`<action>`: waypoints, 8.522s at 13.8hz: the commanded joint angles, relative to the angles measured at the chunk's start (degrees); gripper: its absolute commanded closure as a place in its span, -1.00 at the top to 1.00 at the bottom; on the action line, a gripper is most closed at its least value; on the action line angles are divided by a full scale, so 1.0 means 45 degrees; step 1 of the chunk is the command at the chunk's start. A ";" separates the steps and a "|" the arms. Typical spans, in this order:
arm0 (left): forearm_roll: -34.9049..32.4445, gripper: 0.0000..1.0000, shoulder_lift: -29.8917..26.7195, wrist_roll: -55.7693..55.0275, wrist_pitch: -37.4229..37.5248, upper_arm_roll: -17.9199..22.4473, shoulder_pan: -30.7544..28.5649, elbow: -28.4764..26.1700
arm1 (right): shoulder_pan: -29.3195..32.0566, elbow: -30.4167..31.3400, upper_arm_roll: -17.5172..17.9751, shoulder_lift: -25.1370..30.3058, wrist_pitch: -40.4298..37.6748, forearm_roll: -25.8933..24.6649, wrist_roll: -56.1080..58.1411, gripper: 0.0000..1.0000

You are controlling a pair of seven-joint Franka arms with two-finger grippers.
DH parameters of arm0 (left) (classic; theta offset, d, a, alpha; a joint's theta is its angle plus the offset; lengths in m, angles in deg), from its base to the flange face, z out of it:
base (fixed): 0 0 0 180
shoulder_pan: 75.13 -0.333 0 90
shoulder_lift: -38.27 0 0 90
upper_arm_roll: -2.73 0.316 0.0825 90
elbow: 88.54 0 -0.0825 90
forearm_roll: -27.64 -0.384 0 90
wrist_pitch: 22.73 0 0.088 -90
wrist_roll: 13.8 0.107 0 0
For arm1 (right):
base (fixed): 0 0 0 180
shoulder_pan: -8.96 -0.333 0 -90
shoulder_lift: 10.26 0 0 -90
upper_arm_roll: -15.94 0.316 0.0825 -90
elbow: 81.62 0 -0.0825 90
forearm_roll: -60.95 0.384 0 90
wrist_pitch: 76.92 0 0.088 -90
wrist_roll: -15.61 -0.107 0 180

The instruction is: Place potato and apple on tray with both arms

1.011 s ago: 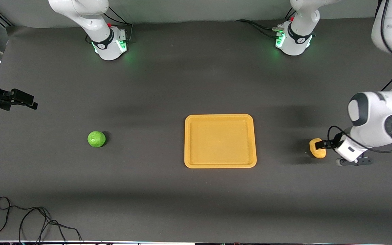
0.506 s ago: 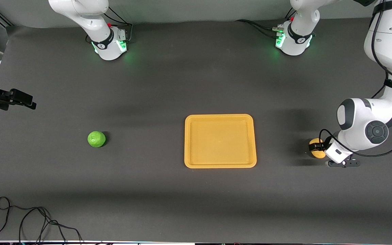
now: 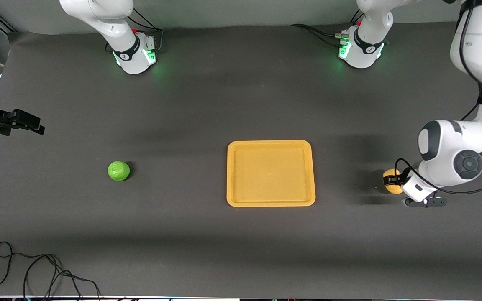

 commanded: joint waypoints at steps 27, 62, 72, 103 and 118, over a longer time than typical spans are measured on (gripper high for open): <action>-0.0998 0.99 0.2104 -0.8299 -0.1249 -0.2059 0.4817 0.1234 | -0.1339 0.1805 -0.0097 0.0537 0.1994 -0.0035 -0.0087 1.00; 0.2616 0.99 -0.7935 -0.0257 0.6075 -0.1512 -0.1766 0.0433 | -0.1203 0.6085 -0.0117 -0.3670 0.9952 0.0043 0.0480 -0.11; 0.2616 0.99 -0.7798 -0.0135 0.6172 -0.1453 -0.1688 0.0687 | -0.1882 -0.1355 0.0194 -0.2355 0.1490 0.0063 -0.0725 -0.11; 0.1639 0.99 -0.7642 0.0061 0.7247 0.2454 0.2668 0.1136 | -1.1125 -0.8702 0.0137 -1.3488 0.6742 -0.0953 -1.0926 -0.21; 0.1581 0.99 -0.7603 0.0002 0.7013 0.2493 0.2629 0.1117 | -1.0930 -0.8819 -0.0136 -1.2165 0.5440 -0.0914 -1.0849 1.00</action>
